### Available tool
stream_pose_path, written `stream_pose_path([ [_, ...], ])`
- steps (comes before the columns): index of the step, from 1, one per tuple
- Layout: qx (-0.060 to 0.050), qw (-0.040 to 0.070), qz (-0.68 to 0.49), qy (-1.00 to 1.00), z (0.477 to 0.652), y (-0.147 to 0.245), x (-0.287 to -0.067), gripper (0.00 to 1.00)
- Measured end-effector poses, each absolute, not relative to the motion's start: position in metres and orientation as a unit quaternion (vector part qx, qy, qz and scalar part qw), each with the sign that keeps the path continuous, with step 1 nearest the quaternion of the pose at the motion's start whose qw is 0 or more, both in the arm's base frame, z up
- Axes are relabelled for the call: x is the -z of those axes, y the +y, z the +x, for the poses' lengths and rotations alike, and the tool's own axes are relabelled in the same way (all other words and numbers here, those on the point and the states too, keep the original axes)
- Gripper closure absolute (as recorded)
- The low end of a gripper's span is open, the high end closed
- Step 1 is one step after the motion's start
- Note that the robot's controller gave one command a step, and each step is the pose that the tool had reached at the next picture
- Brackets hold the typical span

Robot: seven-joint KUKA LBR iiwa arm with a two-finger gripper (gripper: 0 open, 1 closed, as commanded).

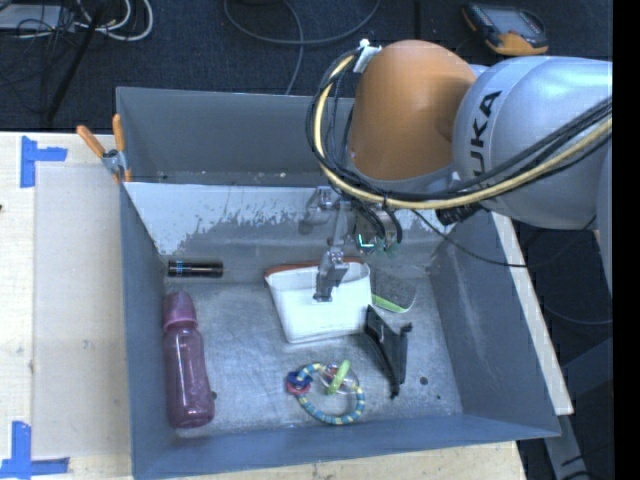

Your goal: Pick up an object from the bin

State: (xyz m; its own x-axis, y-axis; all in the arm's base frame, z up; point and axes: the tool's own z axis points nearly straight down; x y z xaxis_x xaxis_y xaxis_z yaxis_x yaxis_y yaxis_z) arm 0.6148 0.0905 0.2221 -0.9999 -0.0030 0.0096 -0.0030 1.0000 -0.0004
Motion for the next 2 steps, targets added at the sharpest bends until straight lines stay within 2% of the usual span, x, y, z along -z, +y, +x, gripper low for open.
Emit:
stream_pose_path([
  [1, 0.0, 0.001, 0.001, -1.0, 0.616, 0.09, -0.227, 0.0],
  [2, 0.0, 0.001, -0.053, -0.999, 0.599, 0.093, -0.13, 1.0],
])
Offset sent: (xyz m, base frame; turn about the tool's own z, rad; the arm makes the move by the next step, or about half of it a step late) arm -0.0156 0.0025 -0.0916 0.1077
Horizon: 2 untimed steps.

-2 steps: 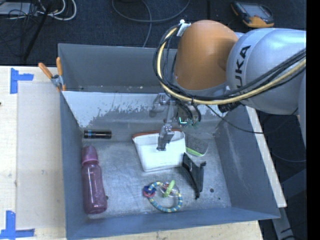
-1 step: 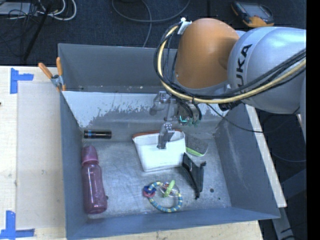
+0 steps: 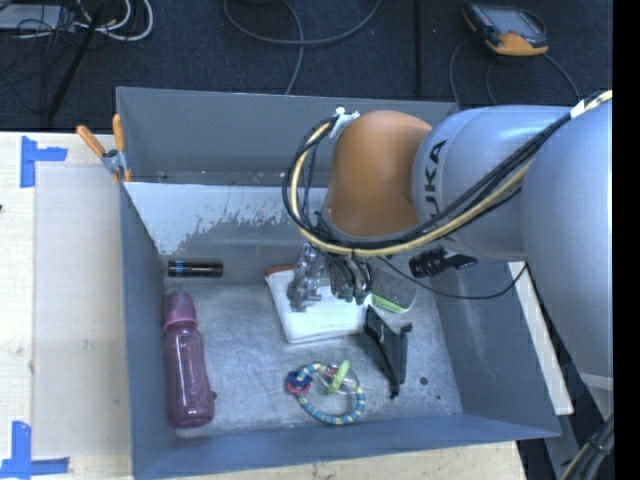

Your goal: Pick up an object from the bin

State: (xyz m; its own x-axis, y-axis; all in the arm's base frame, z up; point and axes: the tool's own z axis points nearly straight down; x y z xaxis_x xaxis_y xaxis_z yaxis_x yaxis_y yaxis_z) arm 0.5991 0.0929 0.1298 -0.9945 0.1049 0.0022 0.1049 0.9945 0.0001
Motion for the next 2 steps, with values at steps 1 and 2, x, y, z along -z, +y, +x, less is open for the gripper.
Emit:
stream_pose_path([
  [1, 0.0, 0.001, -0.053, -0.999, 0.599, 0.093, -0.13, 1.0],
  [2, -0.001, 0.003, -0.026, -1.0, 0.6, 0.099, -0.167, 1.0],
])
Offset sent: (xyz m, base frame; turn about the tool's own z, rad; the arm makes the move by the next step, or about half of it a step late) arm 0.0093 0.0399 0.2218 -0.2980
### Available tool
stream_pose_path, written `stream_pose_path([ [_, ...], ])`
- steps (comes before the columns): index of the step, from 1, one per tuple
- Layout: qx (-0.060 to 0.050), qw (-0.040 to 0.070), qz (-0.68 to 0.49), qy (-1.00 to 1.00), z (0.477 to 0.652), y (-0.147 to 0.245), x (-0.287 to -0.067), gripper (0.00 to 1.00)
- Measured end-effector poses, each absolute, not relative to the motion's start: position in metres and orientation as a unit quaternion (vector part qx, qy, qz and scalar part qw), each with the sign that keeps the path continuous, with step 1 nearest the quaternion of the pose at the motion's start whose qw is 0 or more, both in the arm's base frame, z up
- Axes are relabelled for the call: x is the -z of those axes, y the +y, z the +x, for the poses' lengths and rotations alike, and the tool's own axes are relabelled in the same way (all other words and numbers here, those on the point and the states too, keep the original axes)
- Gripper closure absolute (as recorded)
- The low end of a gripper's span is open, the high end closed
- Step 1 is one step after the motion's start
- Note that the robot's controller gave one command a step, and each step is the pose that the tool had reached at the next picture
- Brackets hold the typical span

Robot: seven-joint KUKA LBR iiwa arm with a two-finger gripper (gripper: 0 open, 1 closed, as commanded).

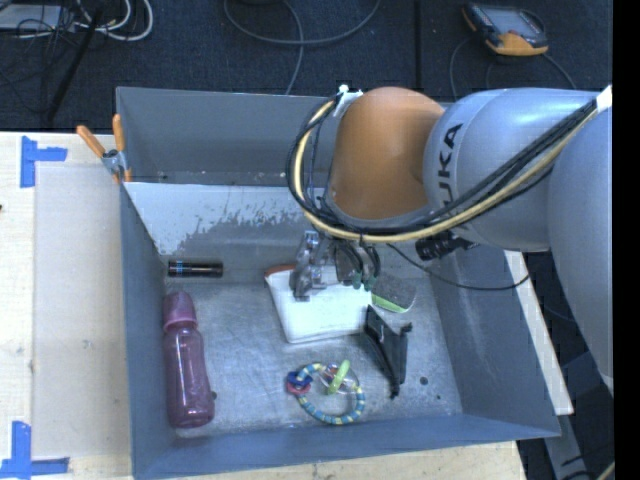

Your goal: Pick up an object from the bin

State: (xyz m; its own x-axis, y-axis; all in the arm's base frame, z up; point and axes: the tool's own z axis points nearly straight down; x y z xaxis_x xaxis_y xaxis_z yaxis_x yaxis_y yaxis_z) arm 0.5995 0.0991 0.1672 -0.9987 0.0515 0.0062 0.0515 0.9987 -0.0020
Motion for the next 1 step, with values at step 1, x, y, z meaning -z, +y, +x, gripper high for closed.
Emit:
stream_pose_path([
  [1, 0.0, -0.002, 0.069, -0.998, 0.5907, 0.1097, -0.2001, 1.0],
])
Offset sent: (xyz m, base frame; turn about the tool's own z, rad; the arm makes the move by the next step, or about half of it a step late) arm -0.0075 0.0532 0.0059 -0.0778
